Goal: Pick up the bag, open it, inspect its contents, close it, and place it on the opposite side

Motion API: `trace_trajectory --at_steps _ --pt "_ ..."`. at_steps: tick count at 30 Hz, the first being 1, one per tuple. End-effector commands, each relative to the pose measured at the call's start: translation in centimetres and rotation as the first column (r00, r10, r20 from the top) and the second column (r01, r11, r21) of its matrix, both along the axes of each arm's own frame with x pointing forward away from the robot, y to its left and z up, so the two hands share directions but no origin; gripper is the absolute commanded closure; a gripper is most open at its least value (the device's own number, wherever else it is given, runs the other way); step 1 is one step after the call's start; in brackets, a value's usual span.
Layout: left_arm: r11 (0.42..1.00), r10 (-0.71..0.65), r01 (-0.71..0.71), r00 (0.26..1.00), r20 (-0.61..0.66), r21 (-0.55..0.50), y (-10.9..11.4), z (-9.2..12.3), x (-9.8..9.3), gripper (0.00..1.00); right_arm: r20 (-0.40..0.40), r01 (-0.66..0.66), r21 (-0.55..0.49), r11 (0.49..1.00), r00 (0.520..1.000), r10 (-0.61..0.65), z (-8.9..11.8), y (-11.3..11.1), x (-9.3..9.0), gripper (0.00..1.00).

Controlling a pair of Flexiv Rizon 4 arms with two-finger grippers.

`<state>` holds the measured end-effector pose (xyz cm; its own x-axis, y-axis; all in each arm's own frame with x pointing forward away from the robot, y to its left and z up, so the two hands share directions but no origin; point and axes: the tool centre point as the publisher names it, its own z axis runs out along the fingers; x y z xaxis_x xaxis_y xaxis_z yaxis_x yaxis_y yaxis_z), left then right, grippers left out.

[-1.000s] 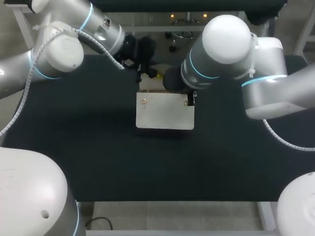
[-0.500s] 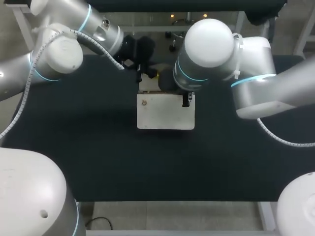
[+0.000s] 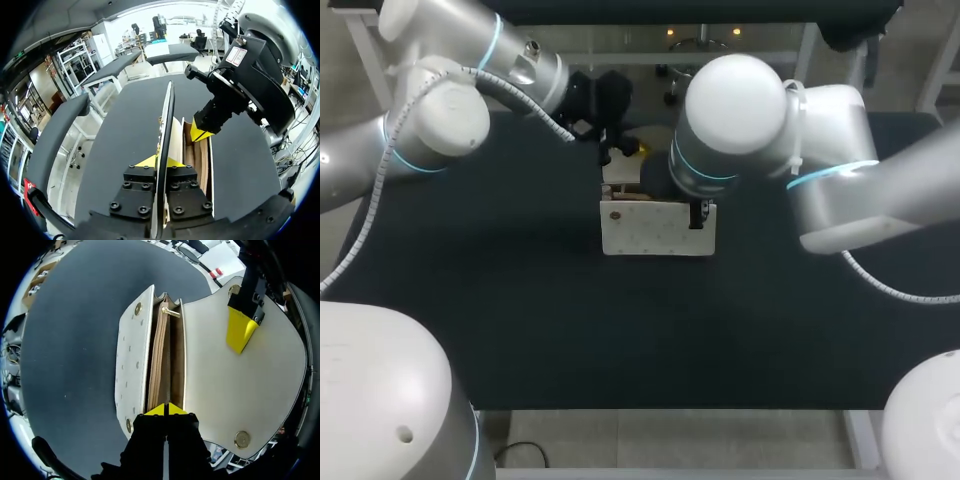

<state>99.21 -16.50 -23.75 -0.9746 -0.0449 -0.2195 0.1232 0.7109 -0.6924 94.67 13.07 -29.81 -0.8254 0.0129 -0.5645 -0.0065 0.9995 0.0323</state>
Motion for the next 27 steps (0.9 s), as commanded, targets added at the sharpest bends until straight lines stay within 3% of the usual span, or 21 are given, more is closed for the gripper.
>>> trace_trajectory --at_steps 1,18,27 --pt "1.0 -0.005 0.005 1.0 0.01 -0.008 0.0 0.2 -0.2 1.0 0.002 -0.01 0.006 1.0 1.0 0.01 -0.6 -0.1 -0.4 1.0" --pt "0.998 -0.054 0.055 0.997 0.05 -0.022 -0.4 1.3 -1.9 1.0 0.003 -0.018 0.019 1.0 1.0 0.018 -0.9 0.3 0.7 1.0" --pt "0.998 -0.026 0.028 0.999 0.038 -0.056 0.3 1.2 -1.6 1.0 -0.011 -0.009 0.013 1.0 1.0 0.009 -2.1 0.1 0.6 1.0"
